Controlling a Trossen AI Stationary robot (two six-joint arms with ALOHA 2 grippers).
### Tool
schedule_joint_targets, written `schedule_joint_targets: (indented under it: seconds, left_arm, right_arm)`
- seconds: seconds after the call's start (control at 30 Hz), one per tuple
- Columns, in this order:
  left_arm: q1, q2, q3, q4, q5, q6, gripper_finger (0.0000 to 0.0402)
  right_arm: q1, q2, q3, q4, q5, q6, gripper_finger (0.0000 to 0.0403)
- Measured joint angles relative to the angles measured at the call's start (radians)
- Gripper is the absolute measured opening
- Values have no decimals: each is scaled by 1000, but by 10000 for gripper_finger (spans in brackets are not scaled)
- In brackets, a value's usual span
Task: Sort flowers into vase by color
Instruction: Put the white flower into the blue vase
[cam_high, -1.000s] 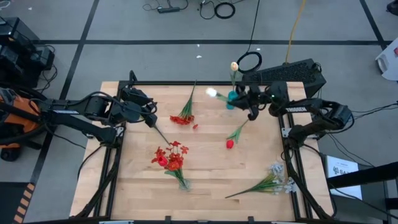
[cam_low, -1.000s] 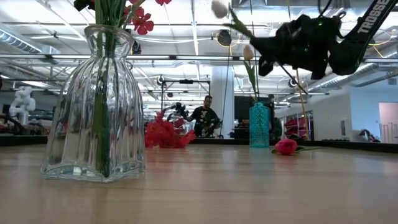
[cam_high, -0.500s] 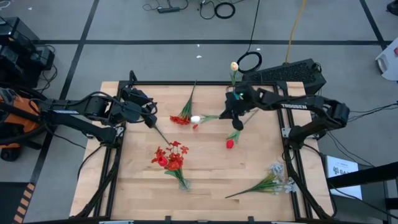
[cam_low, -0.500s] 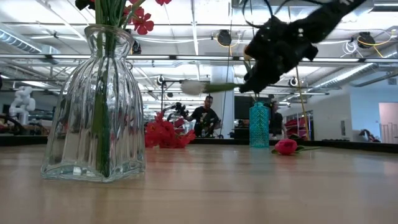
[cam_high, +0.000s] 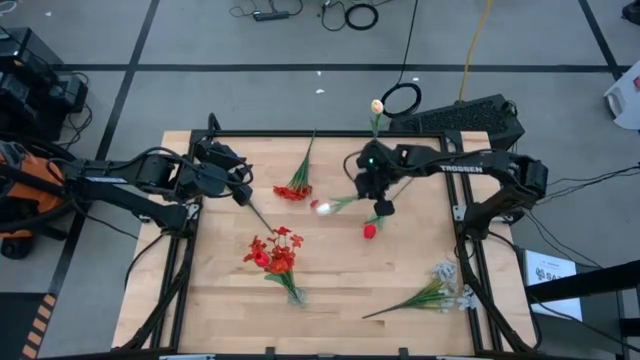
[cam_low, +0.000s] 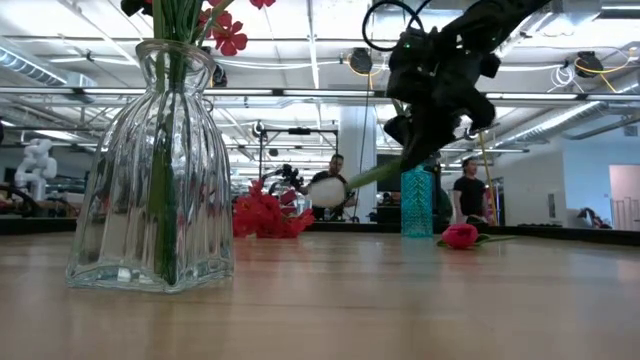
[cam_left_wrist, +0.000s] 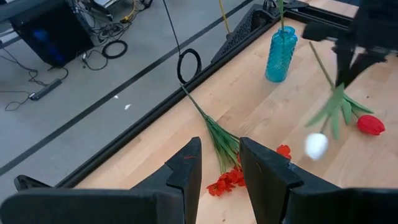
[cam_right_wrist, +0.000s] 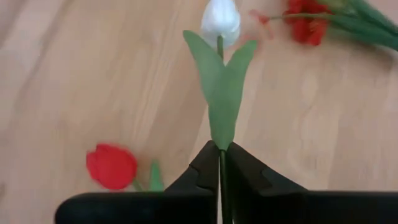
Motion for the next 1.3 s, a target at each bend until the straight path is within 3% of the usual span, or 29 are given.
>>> schedule_joint_targets:
  seconds: [0.17,0.6,0.8,1.0,1.3]
  left_arm:
    - [0,0,0,-5,0,0,115]
    - [0,0,0,-4,7,-1,115]
    - [0,0,0,-4,8,-2,115]
    - [0,0,0,-4,8,-3,115]
    - [0,0,0,-3,8,-6,115]
  right_arm:
    - [57,0,0,-8,112,-38,15]
    - [88,-1,0,-11,116,64,58]
    - [87,-1,0,-53,194,65,86]
    - [94,-1,0,-80,195,89,106]
    - [161,180,151,-315,264,44,131]
